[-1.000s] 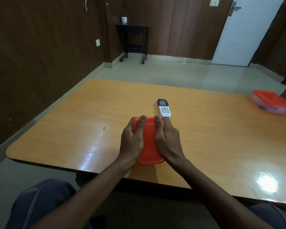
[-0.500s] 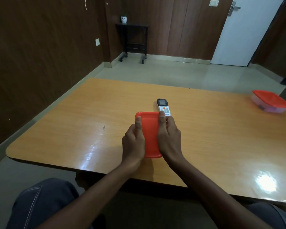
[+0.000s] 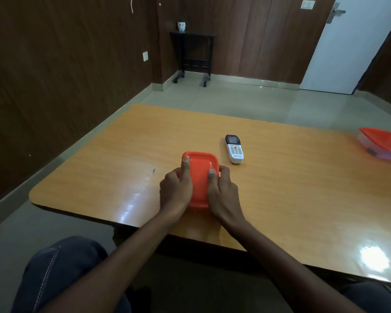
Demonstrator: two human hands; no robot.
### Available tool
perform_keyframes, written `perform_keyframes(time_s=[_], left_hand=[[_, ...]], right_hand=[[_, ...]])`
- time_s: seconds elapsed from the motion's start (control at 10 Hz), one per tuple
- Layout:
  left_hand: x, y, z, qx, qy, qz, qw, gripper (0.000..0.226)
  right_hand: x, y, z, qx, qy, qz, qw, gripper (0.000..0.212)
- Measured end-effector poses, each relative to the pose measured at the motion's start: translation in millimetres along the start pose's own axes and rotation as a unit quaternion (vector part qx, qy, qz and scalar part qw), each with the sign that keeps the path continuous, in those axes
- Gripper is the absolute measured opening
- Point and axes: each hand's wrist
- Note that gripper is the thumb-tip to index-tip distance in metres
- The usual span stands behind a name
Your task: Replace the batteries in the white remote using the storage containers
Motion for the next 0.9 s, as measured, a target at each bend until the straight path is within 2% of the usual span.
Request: perform_keyframes(time_s=[0.1,0.2,0.3,0.4,0.6,0.8,0.9], left_hand=[[19.8,-31.4,39.0,0.005,-0.024,0.043,0.999,0.068],[39.5,-59.5,84.7,-0.013,-0.032,0.075,0.997,0.052],[54.6,-83.6,133.9,-0.026,-0.073,0.078,0.994,0.023],[74.5,-109.0,176.2,-0.050,-0.115,0.095,0.988,0.009],[120.1,-155.4,233.6,-0.100,-0.123,0.131,0.979,0.027],[127.6,-163.7,255.5,-0.092,-0.123,0.120,0.981,0.025],[117.3,-152.4,249.9,-0.143,-0.240,0.066,0.958,0.036]], right_hand=[[14.4,-4.8,-15.1,0.059,0.024,-0.012,0.998,0.026],[37.4,-4.4,-44.4,0.107,-0.066,-0.095,0.988,0.018],[58.2,-2.1,-94.2,0.135,-0.097,-0.126,0.978,0.022],[80.1,2.8,-144.5,0.171,-0.120,-0.150,0.966,0.009],[114.5,8.9,-219.5,0.205,-0.143,-0.160,0.955,0.014],[123.4,14.2,-239.9,0.204,-0.183,-0.174,0.946,0.018],[119.7,15.9,-230.6,0.189,-0.203,-0.181,0.944,0.020]])
Point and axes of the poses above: each hand's wrist, its own y-axis away from the middle knuckle, its own z-axis out of the back of the hand, x = y × z, and after that the axes turned 6 degrees about -x, right-handed
